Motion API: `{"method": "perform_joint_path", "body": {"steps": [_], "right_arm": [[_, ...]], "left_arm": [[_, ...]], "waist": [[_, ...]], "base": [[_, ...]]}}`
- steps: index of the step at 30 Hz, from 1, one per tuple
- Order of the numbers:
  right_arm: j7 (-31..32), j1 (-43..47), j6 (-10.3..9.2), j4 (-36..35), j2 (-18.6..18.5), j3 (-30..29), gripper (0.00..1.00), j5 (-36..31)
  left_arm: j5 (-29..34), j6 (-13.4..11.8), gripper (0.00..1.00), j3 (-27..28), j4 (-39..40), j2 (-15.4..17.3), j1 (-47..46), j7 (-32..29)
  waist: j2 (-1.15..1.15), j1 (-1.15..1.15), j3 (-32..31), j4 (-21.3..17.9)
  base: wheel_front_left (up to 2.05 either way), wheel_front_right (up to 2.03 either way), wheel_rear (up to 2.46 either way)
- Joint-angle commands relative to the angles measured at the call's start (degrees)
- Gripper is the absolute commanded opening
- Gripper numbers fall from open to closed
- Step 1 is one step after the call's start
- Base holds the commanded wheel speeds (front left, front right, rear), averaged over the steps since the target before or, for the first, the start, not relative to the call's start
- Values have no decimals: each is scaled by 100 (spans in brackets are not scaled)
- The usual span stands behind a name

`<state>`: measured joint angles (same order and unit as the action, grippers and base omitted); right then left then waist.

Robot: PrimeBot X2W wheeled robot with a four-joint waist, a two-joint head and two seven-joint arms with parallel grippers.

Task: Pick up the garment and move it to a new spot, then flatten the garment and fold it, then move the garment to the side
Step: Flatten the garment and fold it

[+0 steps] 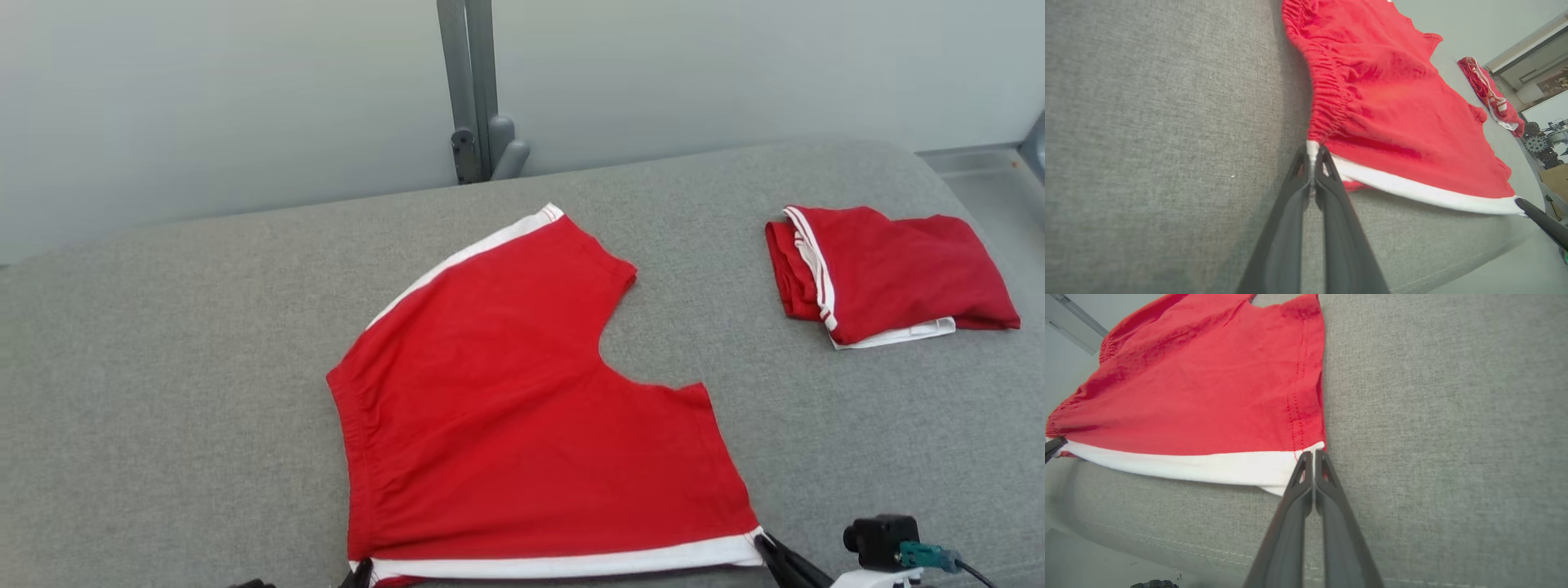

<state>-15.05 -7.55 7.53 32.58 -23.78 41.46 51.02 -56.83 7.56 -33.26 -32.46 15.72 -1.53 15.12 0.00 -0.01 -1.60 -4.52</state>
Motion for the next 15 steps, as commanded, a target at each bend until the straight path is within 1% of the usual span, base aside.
{"method": "perform_joint_path", "body": {"steps": [1, 4, 8, 11, 15], "right_arm": [[-15, 215, -9, -31, -16, 16, 0, 80], [-15, 374, -9, -135, -72, -27, 0, 124], [-15, 396, -9, -298, -123, -178, 0, 40], [-16, 193, -9, -459, -154, -405, 0, -79], [-15, -266, -9, -550, -98, -692, 0, -326]], "left_arm": [[35, -16, 0, 74, 45, 42, 217, -3], [114, -16, 0, 102, 255, 74, 407, -3], [64, -16, 0, 195, 541, 86, 545, -3], [37, -16, 0, 321, 888, 53, 486, -3], [6, -16, 0, 645, 1239, -92, 240, -3]], "waist": [[0, 1, -354, 134], [0, 1, -377, 188], [0, 1, -336, 228], [0, 1, -241, 313], [0, 1, -64, 444]], "base": [[0, 0, 0], [0, 0, 0], [0, 0, 0], [0, 0, 0], [0, 0, 0]]}}
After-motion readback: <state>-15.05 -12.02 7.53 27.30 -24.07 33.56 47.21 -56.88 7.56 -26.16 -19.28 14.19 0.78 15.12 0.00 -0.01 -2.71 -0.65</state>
